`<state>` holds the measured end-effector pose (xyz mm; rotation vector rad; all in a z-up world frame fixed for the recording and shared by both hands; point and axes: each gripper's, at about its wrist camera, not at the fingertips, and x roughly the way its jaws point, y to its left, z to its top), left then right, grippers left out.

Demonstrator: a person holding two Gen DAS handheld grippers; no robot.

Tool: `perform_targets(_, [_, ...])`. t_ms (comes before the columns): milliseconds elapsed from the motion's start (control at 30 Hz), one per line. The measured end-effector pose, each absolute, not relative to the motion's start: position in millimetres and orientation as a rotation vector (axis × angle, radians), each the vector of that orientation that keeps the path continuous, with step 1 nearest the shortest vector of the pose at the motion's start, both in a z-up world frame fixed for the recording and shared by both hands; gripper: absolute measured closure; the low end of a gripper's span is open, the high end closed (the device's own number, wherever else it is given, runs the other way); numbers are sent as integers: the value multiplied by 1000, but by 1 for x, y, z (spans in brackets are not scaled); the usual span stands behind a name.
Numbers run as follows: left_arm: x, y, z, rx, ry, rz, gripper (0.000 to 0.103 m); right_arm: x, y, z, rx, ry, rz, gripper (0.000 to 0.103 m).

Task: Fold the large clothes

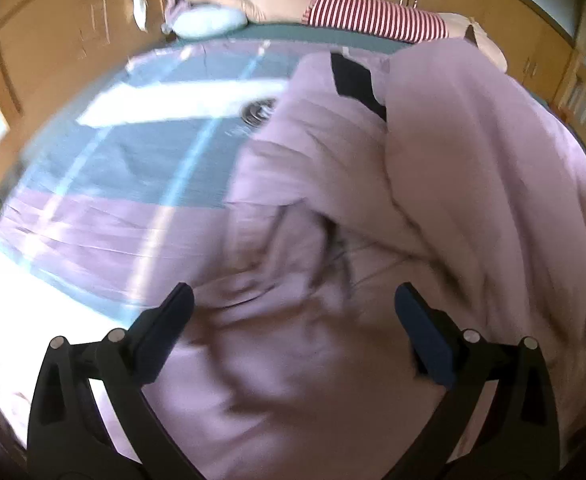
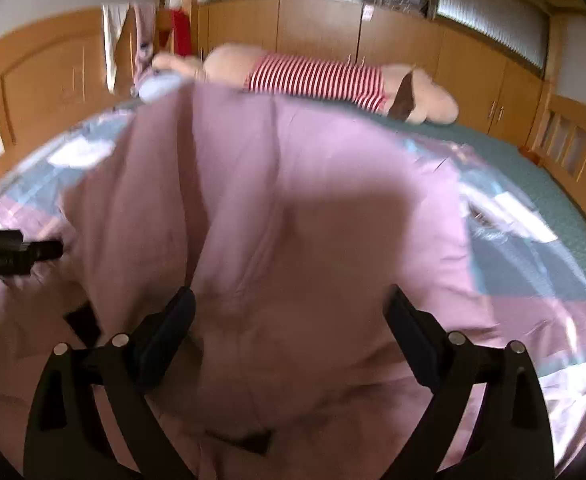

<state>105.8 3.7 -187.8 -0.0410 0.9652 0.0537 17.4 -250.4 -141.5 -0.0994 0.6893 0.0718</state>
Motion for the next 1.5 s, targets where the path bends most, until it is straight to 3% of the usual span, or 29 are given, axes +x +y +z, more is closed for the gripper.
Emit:
perform_targets(133, [67, 51, -168, -81, 1025, 31, 2, -22, -298, -120, 3, 773, -4, 8])
perform_targets(200, [45, 73, -166, -113, 1047, 11, 2, -49, -327, -128, 97, 910, 0, 8])
perform_targets(433, [-31, 133, -221, -299, 1330, -45, 2, -120, -373, -181, 177, 1327, -74, 7])
perform_targets(567, [-48, 143, -234, -371, 1353, -65, 2, -137, -365, -208, 355, 1466, 56, 7])
perform_targets(633, [-51, 141, -233, -386, 1347, -86, 13, -140, -349, -205, 331, 1447, 121, 36])
perform_targets(667, [-51, 140, -233, -409, 1349, -116, 31, -141, -346, -199, 336, 1419, 136, 63])
perform_targets(700, [-52, 140, -232, -423, 1346, -136, 50, -141, -346, -194, 354, 1399, 154, 83])
perform_targets(800, [-54, 141, -214, -497, 1292, -261, 76, -140, -346, -165, 432, 1301, 249, 94])
perform_targets(900, [-51, 153, -197, -615, 1217, -385, 82, -129, -351, -127, 572, 1113, 390, 95])
perform_targets(1100, [-6, 171, -140, -913, 938, -636, 82, -51, -369, -60, 749, 773, 473, 97])
perform_targets(1233, [79, 184, -120, -1082, 792, -610, 78, 39, -414, -70, 972, 618, 338, 98])
perform_targets(1267, [99, 191, -128, -1165, 776, -588, 65, 56, -424, -83, 1025, 609, 304, 97])
perform_targets(1333, [112, 208, -145, -1322, 677, -559, 49, 97, -439, -127, 1141, 618, 201, 94])
perform_targets(1400, [100, 217, -146, -1215, 580, -373, 20, 115, -454, -173, 1196, 678, 87, 83])
perform_targets(1500, [93, 195, -139, -1123, 570, -363, 20, 126, -471, -223, 1302, 694, 73, 66])
